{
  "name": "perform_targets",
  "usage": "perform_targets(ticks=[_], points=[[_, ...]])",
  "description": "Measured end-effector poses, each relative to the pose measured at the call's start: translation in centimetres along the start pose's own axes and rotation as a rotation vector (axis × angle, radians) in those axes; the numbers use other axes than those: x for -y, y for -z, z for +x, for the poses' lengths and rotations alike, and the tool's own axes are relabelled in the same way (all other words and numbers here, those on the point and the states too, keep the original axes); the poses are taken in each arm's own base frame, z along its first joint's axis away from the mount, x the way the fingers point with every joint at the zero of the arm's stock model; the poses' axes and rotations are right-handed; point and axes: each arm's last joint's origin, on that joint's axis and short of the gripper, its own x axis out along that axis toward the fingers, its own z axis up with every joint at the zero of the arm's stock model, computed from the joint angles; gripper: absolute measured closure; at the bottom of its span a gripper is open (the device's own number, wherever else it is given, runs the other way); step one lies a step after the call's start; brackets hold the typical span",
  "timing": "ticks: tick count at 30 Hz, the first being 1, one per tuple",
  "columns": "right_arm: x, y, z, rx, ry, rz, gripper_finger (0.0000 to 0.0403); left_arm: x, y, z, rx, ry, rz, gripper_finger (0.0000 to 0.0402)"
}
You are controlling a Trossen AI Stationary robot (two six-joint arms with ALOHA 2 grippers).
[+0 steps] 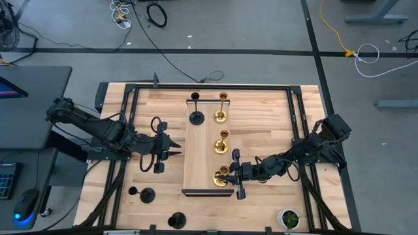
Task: Pick & Place candle stick holders
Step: Put the gold candle holder on the shelf aligned with the other gold candle holders, then put the left black candle holder on the shelf aligned with the other black candle holder
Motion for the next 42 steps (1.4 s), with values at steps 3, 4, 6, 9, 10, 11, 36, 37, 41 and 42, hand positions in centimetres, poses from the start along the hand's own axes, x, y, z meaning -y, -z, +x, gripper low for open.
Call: perform_targets(ticks=[3, 4, 6, 9, 10, 11, 36, 37, 41, 42], points=[[0.0, 0.1, 0.0, -0.014, 0.006, -0.006, 0.0349, 0.0, 0.0, 0.0, -0.001, 0.005, 0.000, 0.0305], [0.1, 0.1, 0.0, -0.016, 0.027, -0.007, 0.0349, 0.0, 0.0, 0.0, -0.002, 0.005, 0.000, 0.0305], [0.1, 0.0, -0.1, -0.013, 0.070, -0.004, 0.0349, 0.0, 0.0, 0.0, -0.002, 0.005, 0.000, 0.0305], [-0.1, 0.0, -0.2, -0.016, 0.102, -0.004, 0.0348, 0.0, 0.0, 0.0, -0.002, 0.004, 0.001, 0.0305], [-0.2, 0.0, -0.2, -0.016, 0.106, -0.004, 0.0348, 0.0, 0.0, 0.0, -0.003, 0.004, 0.001, 0.0305], [-0.2, 0.0, -0.3, -0.017, 0.104, -0.008, 0.0347, 0.0, 0.0, 0.0, -0.004, 0.004, 0.001, 0.0305], [-2.5, -1.8, -2.3, -0.080, 0.186, -0.065, 0.0185, 0.0, 0.2, 0.0, -0.018, 0.001, 0.006, 0.0305], [-2.7, -2.1, -2.5, -0.094, 0.176, -0.076, 0.0182, 0.0, 0.2, 0.0, -0.018, 0.002, 0.006, 0.0305], [-3.1, -3.0, -3.7, -0.164, 0.173, -0.095, 0.0177, 0.0, 0.2, 0.0, -0.022, 0.001, 0.003, 0.0305], [-3.2, -3.2, -4.1, -0.184, 0.182, -0.101, 0.0178, 0.0, 0.2, 0.0, -0.023, 0.001, 0.002, 0.0305]])
